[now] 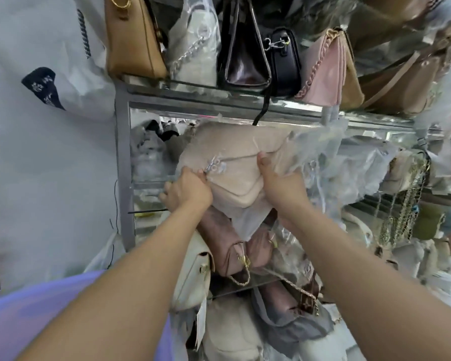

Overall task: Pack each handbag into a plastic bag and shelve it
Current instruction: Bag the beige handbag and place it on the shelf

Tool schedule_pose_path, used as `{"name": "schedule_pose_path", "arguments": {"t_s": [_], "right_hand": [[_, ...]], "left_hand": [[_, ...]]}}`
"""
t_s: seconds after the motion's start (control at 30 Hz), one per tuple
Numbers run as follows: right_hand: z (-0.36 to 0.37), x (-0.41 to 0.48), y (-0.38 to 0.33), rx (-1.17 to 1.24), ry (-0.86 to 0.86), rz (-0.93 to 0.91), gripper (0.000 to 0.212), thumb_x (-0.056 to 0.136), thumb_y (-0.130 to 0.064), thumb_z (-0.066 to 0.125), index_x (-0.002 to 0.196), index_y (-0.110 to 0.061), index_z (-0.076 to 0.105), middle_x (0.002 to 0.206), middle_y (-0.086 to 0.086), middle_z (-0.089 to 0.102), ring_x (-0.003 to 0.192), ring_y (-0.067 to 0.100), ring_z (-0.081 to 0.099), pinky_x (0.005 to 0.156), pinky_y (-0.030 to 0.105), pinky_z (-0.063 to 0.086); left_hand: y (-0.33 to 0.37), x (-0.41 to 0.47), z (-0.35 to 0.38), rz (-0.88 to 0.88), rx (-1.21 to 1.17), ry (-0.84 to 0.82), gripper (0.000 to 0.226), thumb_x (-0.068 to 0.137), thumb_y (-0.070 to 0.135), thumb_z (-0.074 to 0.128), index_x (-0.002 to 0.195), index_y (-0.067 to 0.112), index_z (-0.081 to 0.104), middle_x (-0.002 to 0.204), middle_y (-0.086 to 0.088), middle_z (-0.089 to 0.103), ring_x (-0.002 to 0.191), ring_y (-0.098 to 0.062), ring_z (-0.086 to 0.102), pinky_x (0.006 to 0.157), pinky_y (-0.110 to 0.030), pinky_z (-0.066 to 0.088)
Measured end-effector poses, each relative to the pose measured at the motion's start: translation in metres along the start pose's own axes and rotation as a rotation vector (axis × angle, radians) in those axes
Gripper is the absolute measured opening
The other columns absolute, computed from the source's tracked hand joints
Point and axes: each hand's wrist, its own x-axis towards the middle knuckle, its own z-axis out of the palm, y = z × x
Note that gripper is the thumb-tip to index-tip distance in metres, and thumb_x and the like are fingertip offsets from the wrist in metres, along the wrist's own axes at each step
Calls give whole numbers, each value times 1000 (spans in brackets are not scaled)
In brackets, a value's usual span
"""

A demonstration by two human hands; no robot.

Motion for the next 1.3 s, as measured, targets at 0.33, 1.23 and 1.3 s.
{"name": "schedule_pose_path", "arguments": {"t_s": [0.33, 1.23, 1.3], "right_hand": [[39, 7, 18, -27, 210, -140, 101, 83, -62, 72, 159, -20, 20, 157, 2, 40, 142, 24, 43, 110, 35, 36], [-5, -44, 40, -489, 54, -189, 90, 75, -75, 70, 145, -28, 38, 142, 4, 49, 124, 24, 55, 103, 51, 49], [-10, -48, 41, -493, 39, -172, 90, 75, -75, 70, 145, -28, 38, 142, 6, 48, 124, 26, 54, 103, 49, 48]], "left_hand": [[-14, -20, -1, 328, -276, -29, 70, 87, 79, 35, 139, 33, 48, 132, -5, 62, 118, -32, 59, 98, -41, 48], [-3, -46, -13, 202, -292, -149, 48, 101, 39, 40, 147, 24, 44, 151, -10, 44, 134, -33, 46, 107, -42, 38], [-4, -50, -17, 205, -322, -146, 47, 101, 40, 43, 146, 24, 45, 151, -9, 44, 134, -32, 47, 107, -41, 38]]}}
